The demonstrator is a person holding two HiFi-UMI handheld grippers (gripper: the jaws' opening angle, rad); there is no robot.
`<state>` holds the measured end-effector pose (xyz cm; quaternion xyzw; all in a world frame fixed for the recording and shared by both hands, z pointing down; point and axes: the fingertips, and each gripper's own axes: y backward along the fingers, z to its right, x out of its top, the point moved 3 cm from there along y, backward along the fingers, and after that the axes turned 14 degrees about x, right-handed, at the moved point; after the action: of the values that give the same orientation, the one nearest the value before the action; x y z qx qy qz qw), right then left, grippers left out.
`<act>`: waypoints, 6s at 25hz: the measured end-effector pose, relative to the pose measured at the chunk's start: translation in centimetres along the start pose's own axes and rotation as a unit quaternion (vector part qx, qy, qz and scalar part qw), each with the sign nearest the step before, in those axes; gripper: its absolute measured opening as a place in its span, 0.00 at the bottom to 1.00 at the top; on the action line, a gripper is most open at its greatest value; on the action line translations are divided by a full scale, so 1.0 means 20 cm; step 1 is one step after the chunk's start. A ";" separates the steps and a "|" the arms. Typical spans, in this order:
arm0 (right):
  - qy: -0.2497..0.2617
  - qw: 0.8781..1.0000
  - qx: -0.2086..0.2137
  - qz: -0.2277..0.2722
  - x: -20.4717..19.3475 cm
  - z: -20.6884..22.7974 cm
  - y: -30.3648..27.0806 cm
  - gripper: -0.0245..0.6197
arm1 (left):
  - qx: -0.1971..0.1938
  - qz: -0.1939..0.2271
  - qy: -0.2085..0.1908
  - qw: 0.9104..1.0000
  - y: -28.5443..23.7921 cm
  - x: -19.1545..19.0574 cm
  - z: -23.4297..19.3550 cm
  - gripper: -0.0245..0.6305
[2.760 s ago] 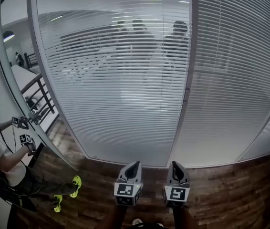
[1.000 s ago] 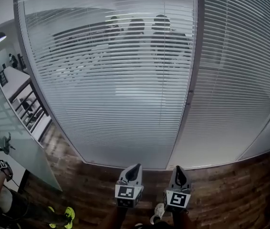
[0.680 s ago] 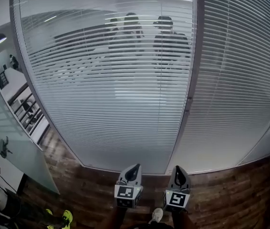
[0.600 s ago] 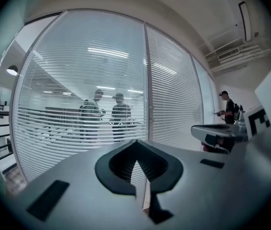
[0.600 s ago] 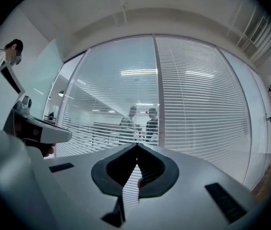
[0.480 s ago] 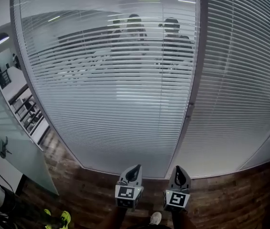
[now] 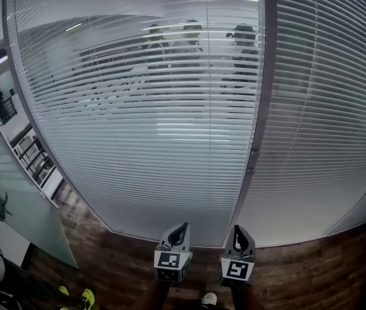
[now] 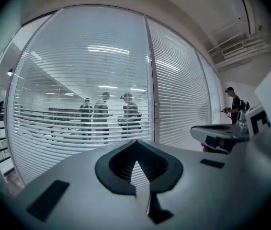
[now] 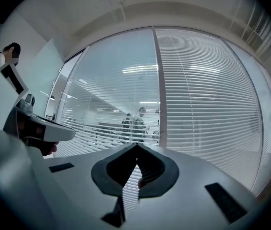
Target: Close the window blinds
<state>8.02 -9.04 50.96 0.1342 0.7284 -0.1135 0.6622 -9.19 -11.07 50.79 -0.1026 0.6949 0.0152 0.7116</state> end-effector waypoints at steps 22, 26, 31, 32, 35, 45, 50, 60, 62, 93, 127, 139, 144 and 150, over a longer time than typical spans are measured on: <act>-0.069 0.995 0.059 -0.047 -0.11 0.10 -0.10 0.04 | 0.022 -0.021 -0.018 0.999 -0.12 -0.01 0.09 0.04; -0.070 0.994 0.065 -0.047 -0.09 0.09 -0.11 0.04 | 0.019 -0.016 -0.014 1.000 -0.14 -0.02 0.08 0.04; -0.072 0.994 0.072 -0.048 -0.15 0.08 -0.17 0.04 | 0.017 -0.024 -0.017 0.999 -0.20 -0.07 0.06 0.04; -0.075 0.993 0.075 -0.049 -0.14 0.07 -0.18 0.04 | 0.018 -0.023 -0.018 0.999 -0.21 -0.07 0.06 0.04; -0.079 0.991 0.096 -0.040 -0.11 0.06 -0.23 0.04 | 0.014 -0.016 -0.018 1.000 -0.25 -0.07 0.05 0.04; -0.070 0.992 0.093 -0.045 -0.07 0.08 -0.38 0.04 | 0.007 -0.013 -0.013 1.000 -0.41 -0.04 0.00 0.04; -0.061 0.993 0.088 -0.039 -0.08 0.12 -0.46 0.04 | 0.001 -0.010 -0.010 1.000 -0.52 0.00 -0.02 0.04; -0.047 0.995 0.083 -0.037 -0.14 0.13 -0.64 0.04 | -0.023 -0.004 -0.004 1.000 -0.70 0.01 -0.07 0.04; -0.042 0.995 0.083 -0.036 -0.17 0.12 -0.68 0.04 | -0.026 -0.004 -0.002 1.000 -0.73 -0.01 -0.09 0.04; 0.005 0.999 -0.038 0.025 0.21 0.66 -0.79 0.04 | -0.032 0.001 -0.006 0.999 -1.01 0.13 0.00 0.04; -0.001 0.999 -0.004 0.032 0.30 0.84 -0.88 0.23 | -0.048 0.013 -0.016 0.999 -1.02 0.12 0.16 0.04; 0.106 0.994 0.023 -0.004 0.31 0.84 -0.89 0.23 | -0.050 0.009 -0.014 0.999 -1.02 0.11 0.13 0.04; 0.218 0.973 0.047 -0.049 0.31 0.82 -0.89 0.23 | -0.056 0.009 -0.017 0.998 -1.00 0.11 0.15 0.04; 0.382 0.916 0.056 -0.106 0.32 0.80 -0.88 0.23 | -0.062 0.008 -0.016 0.998 -1.00 0.10 0.16 0.04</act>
<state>16.25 -30.83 42.81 0.1262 0.9285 -0.1631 0.3089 -2.74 -30.28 51.42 -0.1407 0.6821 0.0652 0.7147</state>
